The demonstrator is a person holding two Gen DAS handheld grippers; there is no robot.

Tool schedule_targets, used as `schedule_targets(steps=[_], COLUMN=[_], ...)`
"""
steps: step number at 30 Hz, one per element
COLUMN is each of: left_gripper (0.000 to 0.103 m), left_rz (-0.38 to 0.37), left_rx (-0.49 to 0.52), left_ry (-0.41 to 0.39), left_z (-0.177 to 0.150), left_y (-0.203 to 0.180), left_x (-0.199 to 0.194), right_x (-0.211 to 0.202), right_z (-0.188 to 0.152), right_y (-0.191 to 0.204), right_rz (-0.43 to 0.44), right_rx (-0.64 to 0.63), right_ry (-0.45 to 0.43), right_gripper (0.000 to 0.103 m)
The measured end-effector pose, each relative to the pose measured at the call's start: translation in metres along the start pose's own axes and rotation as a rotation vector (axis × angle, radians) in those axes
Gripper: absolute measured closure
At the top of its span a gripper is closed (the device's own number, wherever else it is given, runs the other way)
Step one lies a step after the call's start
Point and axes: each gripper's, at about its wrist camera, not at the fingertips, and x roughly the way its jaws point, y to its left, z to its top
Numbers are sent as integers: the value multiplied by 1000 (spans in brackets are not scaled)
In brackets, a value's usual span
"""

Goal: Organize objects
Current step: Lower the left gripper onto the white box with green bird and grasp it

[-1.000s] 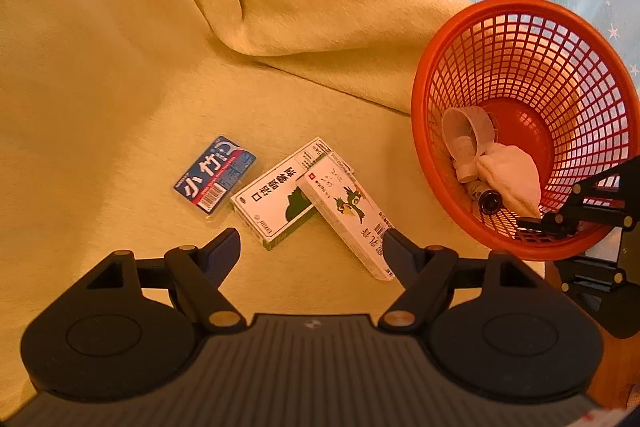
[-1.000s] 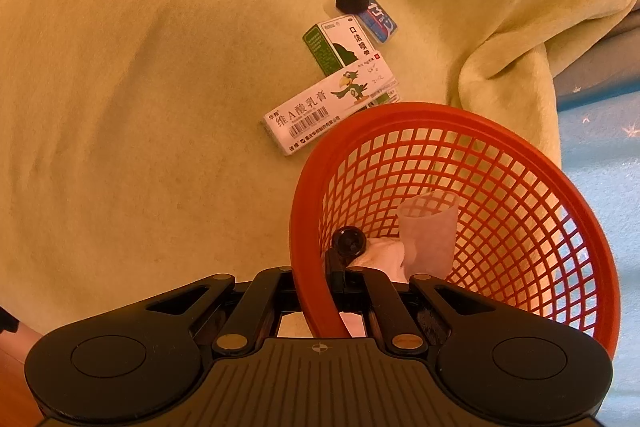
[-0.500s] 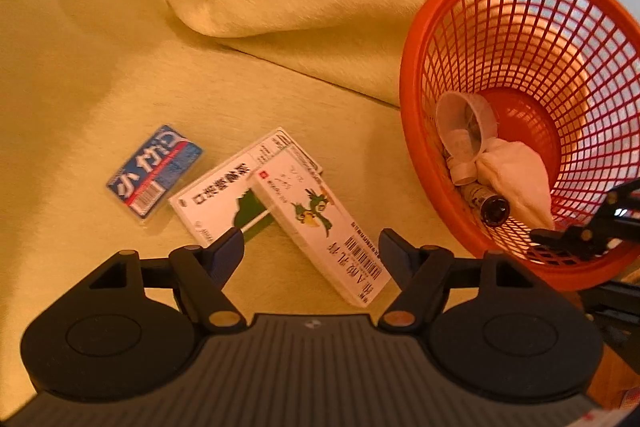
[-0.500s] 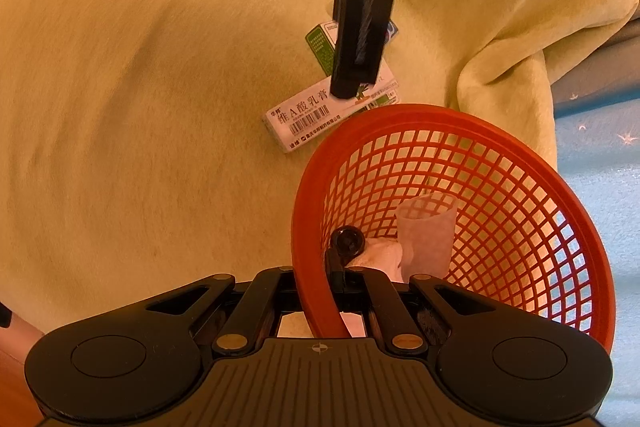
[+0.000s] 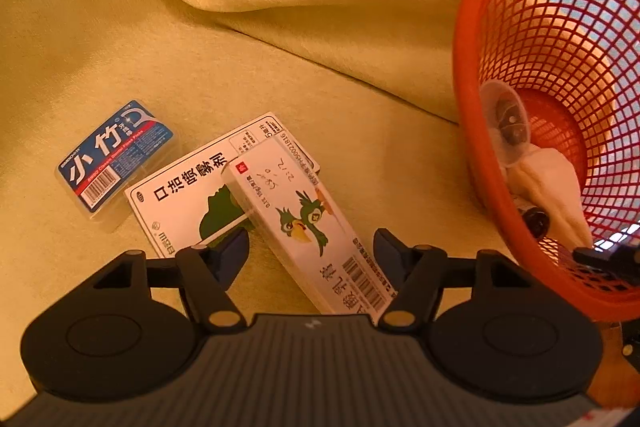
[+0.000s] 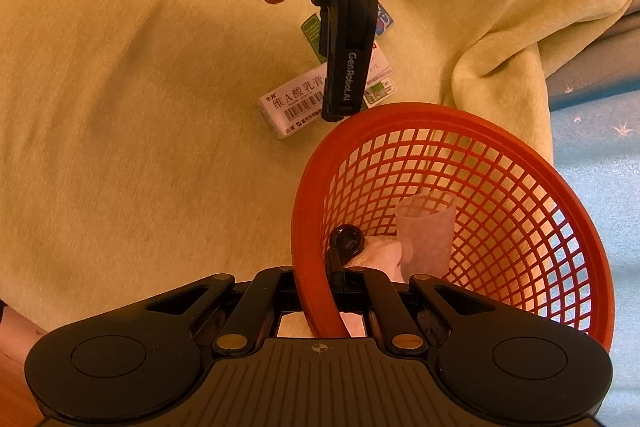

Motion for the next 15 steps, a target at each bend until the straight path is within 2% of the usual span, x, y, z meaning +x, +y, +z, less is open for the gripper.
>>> schedule_targets(steps=[4,6,8,11,15], left_gripper=[42,43,51,57,58], left_rz=[10,31,50,98,148], left_rx=[0,27,66,134,160], left_ry=[11,18,29,51,68], left_z=[3,2,0,-7,-18], left_y=[-1,-4,-5,-3,9], left_x=[6,4,-2,-12,-24], right_x=[2,1,1,0,0], right_z=[0,0,-2,-1,1], right_y=[2,1,-1,-3,-3], right_rz=[9,12,13,16,18], right_rx=[12,15,16,21,27], right_ry=[-7,-10,-10,-10,-10], right_gripper=[103,103,103,103,103])
